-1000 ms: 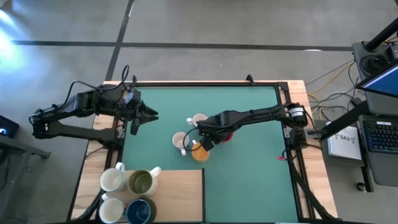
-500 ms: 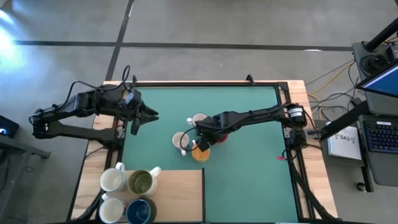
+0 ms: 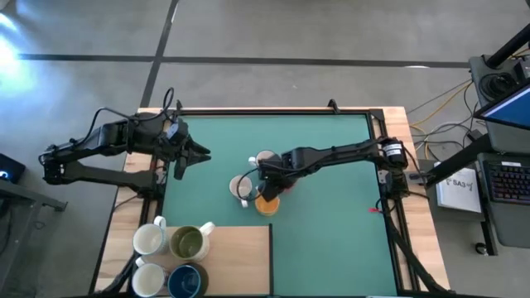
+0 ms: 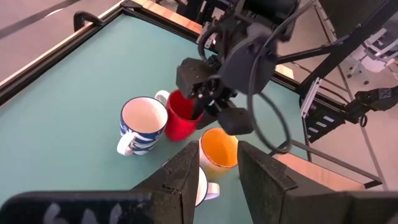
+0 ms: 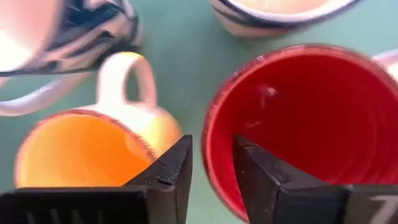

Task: Place coffee mugs
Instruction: Move the red mug to the center of the table, then put the bottom blue patterned mug on the shelf

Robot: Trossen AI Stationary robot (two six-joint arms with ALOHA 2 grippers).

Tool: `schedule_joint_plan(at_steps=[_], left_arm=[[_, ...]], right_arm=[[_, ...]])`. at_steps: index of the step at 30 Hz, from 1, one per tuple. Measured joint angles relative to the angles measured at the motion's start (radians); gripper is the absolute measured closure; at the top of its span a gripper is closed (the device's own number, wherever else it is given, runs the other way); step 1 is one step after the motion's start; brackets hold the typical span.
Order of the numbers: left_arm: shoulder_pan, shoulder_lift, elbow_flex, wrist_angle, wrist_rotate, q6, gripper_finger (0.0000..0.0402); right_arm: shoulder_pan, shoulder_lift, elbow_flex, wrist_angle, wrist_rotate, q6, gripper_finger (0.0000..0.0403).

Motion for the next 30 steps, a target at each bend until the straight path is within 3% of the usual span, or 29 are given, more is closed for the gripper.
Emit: schedule_joint_plan(at_steps=[8, 14, 22, 30], left_arm=[[0.000, 0.015, 0.000, -0.002, 0.000, -0.046, 0.0310], [-0.001, 0.079, 0.000, -0.001, 0.000, -0.092, 0.0310], [-0.001, 0.168, 0.000, 0.000, 0.000, -0.096, 0.0310], [-0.004, 0.221, 0.000, 0.026, 0.000, -0.149, 0.0310]], right_arm=[[0.000, -0.007, 0.175, -0.180, 0.011, -0.145, 0.0290], [0.009, -0.055, 0.188, -0.252, 0.061, -0.208, 0.0289], [0.058, -0.224, -0.017, -0.212, 0.117, -0.160, 0.0289], [0.135, -0.504, -0.370, 0.149, 0.189, -0.149, 0.0291]])
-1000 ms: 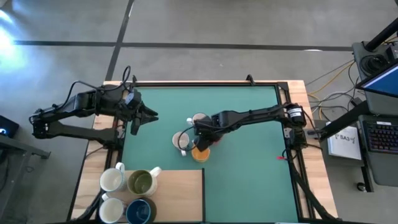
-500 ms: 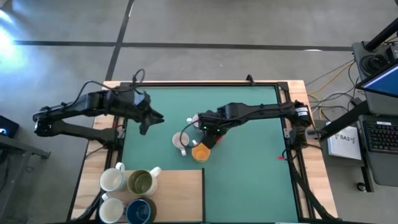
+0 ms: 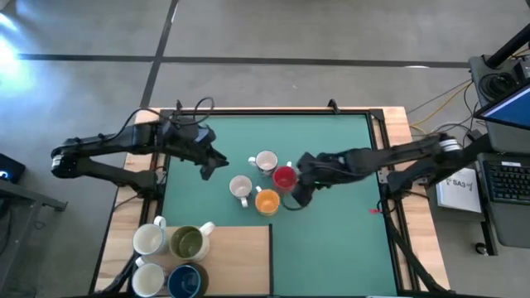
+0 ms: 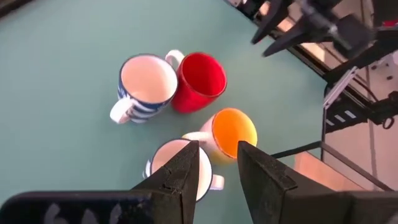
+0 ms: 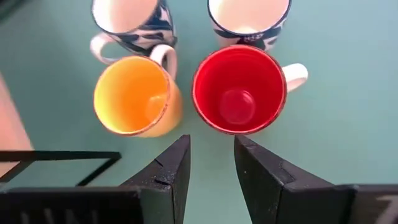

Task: Place coffee mugs
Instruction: Put the bottom blue patterned mug on the shelf

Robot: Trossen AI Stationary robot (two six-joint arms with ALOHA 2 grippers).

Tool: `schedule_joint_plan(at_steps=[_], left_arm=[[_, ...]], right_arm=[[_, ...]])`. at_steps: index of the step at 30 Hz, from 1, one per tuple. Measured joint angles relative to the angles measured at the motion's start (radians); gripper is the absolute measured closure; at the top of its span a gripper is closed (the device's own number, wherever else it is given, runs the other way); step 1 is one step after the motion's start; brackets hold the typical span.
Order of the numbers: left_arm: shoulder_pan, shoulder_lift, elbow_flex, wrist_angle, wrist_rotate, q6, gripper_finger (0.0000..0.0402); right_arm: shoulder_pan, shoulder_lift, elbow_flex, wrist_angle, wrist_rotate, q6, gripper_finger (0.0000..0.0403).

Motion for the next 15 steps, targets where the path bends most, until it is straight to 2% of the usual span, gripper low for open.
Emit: schedule_joint_plan(at_steps=[7, 15], left_arm=[[-0.029, 0.114, 0.000, 0.029, -0.001, -0.105, 0.0310], [-0.078, 0.242, 0.000, 0.069, -0.002, -0.115, 0.0310]], right_arm=[[0.071, -0.213, -0.297, 0.295, 0.025, -0.011, 0.0292], [0.165, -0.376, -0.560, 0.514, 0.031, 0.020, 0.0301]])
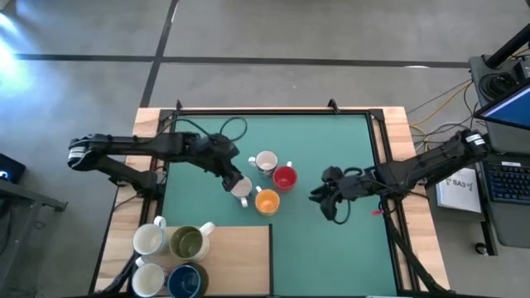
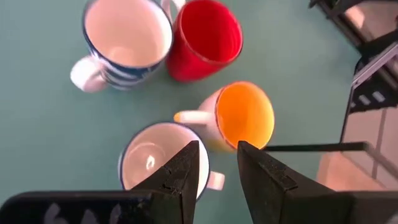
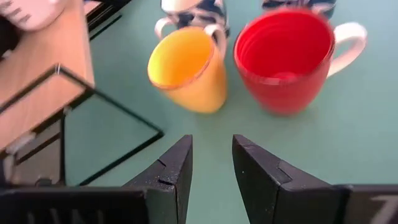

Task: Place coffee mugs
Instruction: Put the bottom blue patterned mug on the shelf

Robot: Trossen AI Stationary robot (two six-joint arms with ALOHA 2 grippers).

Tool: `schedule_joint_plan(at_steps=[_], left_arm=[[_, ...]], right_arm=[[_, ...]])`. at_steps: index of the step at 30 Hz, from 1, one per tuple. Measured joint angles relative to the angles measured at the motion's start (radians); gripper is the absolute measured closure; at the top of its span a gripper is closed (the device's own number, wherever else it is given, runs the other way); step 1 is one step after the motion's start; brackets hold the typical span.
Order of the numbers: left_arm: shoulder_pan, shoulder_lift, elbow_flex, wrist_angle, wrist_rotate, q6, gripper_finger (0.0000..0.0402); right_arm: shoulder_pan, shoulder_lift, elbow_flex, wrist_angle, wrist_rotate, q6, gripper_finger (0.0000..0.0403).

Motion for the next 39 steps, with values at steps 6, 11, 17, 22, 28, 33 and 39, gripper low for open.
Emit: schedule_joint_plan(at_steps=[6, 11, 17, 22, 28, 33, 39], left_arm=[[-0.018, 0.048, 0.000, -0.008, -0.054, -0.064, 0.0310], [-0.019, 0.075, 0.000, -0.059, -0.138, -0.148, 0.0310], [-0.019, 0.132, 0.000, -0.150, -0.176, -0.197, 0.0310], [-0.019, 0.193, 0.000, -0.165, -0.182, -0.207, 0.0310], [-0.019, 0.242, 0.000, -0.167, -0.183, -0.207, 0.0310], [-0.019, 0.275, 0.000, -0.167, -0.183, -0.207, 0.0310], [-0.019, 0.296, 0.000, -0.168, -0.183, -0.206, 0.0314]], right_arm=[[0.078, -0.074, -0.158, 0.154, 0.002, 0.024, 0.0307], [0.151, -0.109, -0.278, 0.299, 0.001, 0.047, 0.0306], [0.238, -0.116, -0.400, 0.516, 0.001, 0.092, 0.0308], [0.303, -0.115, -0.488, 0.683, 0.005, 0.157, 0.0314], [0.362, -0.113, -0.555, 0.730, 0.027, 0.258, 0.0317], [0.385, -0.105, -0.589, 0.729, 0.026, 0.339, 0.0312], [0.386, -0.092, -0.613, 0.679, 0.026, 0.453, 0.0317]])
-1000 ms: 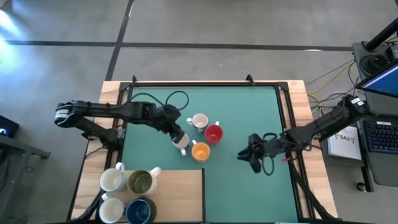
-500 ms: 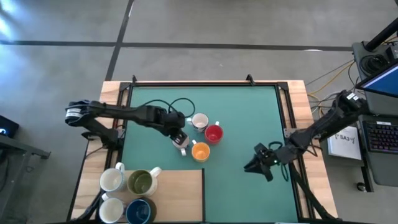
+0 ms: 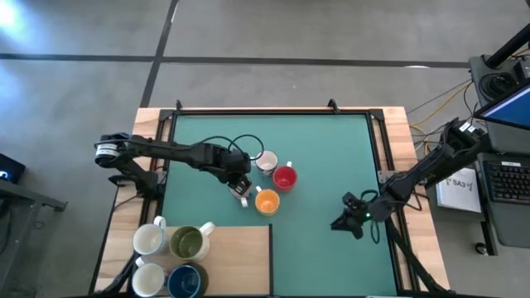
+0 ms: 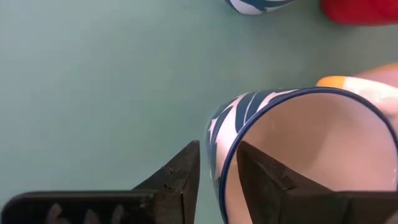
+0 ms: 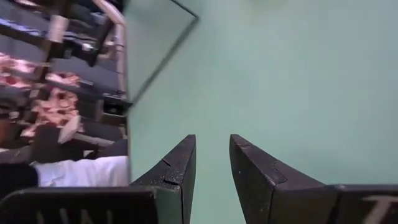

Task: Place coffee mugs
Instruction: Put the bottom blue patterned mug on the shelf

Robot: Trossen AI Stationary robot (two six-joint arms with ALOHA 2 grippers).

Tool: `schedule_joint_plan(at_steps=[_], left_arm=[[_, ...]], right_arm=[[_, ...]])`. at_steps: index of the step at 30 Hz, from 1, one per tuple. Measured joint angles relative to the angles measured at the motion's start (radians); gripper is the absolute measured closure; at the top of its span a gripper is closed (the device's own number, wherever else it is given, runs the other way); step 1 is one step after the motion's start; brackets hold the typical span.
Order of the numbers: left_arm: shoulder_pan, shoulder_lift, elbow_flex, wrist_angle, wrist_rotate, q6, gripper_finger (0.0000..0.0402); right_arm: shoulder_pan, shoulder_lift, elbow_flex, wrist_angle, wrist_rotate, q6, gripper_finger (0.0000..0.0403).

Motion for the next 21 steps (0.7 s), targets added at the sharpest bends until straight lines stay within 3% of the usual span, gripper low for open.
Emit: schedule_joint_plan(at_steps=[8, 11, 15, 21], left_arm=[[0.000, 0.000, 0.000, -0.005, 0.016, 0.008, 0.0386], [0.000, 0.000, 0.000, 0.000, 0.018, 0.009, 0.0390], [-0.001, 0.000, 0.003, -0.003, 0.025, 0.009, 0.0392], [-0.006, 0.000, 0.061, -0.023, 0.035, 0.008, 0.0395]], right_arm=[[0.000, 0.001, 0.002, -0.164, -0.011, 0.159, 0.0316], [0.001, 0.001, 0.002, -0.156, -0.009, 0.164, 0.0314], [0.009, 0.000, 0.003, -0.068, 0.015, -0.076, 0.0319], [0.009, -0.004, -0.001, 0.047, 0.180, -0.400, 0.0329]])
